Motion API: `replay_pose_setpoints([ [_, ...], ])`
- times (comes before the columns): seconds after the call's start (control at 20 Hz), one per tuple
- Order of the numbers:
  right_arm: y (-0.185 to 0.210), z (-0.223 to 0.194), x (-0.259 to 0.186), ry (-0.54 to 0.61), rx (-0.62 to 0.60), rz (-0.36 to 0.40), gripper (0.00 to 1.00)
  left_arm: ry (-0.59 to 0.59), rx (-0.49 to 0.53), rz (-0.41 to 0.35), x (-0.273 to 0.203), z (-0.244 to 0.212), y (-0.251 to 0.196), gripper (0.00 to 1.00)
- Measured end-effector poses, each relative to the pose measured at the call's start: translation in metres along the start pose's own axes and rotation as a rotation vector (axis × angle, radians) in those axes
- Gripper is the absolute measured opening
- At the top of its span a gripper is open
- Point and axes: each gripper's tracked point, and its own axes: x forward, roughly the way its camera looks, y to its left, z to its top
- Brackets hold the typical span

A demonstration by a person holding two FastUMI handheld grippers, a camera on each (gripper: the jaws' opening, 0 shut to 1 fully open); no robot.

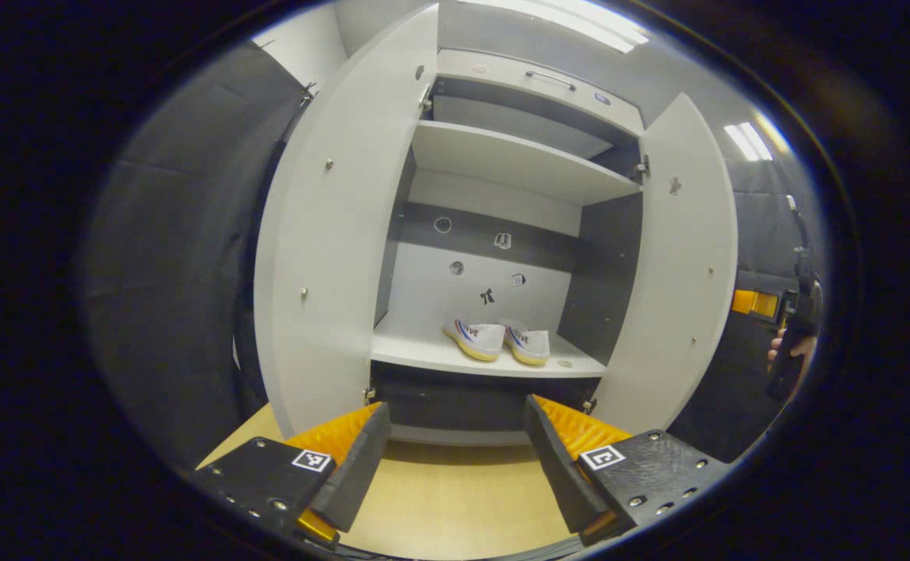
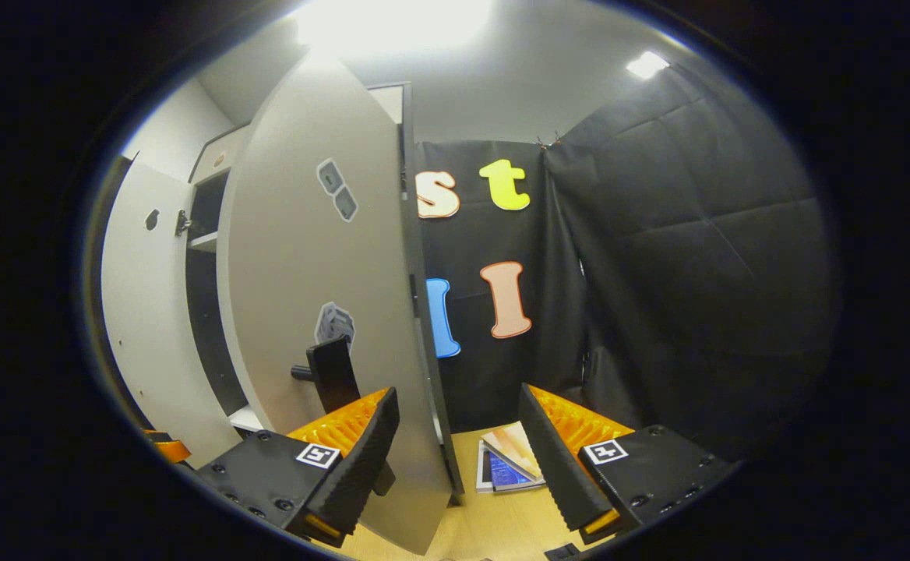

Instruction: Grab one shoe with the right hand and put it into the shoe cabinet, grab the other shoe with the left hand and put it into the shoe cabinet; then close the right door with the right hand and the left door with the left hand.

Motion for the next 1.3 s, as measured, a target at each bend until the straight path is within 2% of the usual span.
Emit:
replay_pose_setpoints([
  [0.1,0.019,-0.003,0.002,0.001,-0.010,0.018,0.98,-0.008,0.018,-0.024,-0.008,0.002,0.005,1.00],
  [0.25,0.042,-0.003,0.009,-0.017,-0.016,0.028,0.98,-0.026,0.019,-0.019,-0.019,0.001,0.016,0.98],
  [0.5,0.086,-0.009,0.021,-0.030,-0.019,0.075,0.98,-0.038,-0.027,0.026,-0.044,-0.004,0.042,0.99],
  [0.6,0.098,-0.012,0.019,-0.029,-0.023,0.072,0.98,-0.053,-0.021,0.057,-0.056,0.000,0.058,1.00],
  [0.85,0.104,-0.020,0.006,-0.054,-0.011,0.024,0.98,-0.085,-0.006,0.137,-0.073,0.013,0.110,0.99],
  [1.1,0.098,-0.044,-0.011,-0.017,-0.001,0.004,0.98,-0.111,0.021,0.231,-0.098,0.026,0.168,0.98],
  [1.3,0.095,-0.062,-0.027,0.010,-0.017,-0.012,0.98,-0.131,0.051,0.281,-0.096,0.044,0.205,1.00],
])
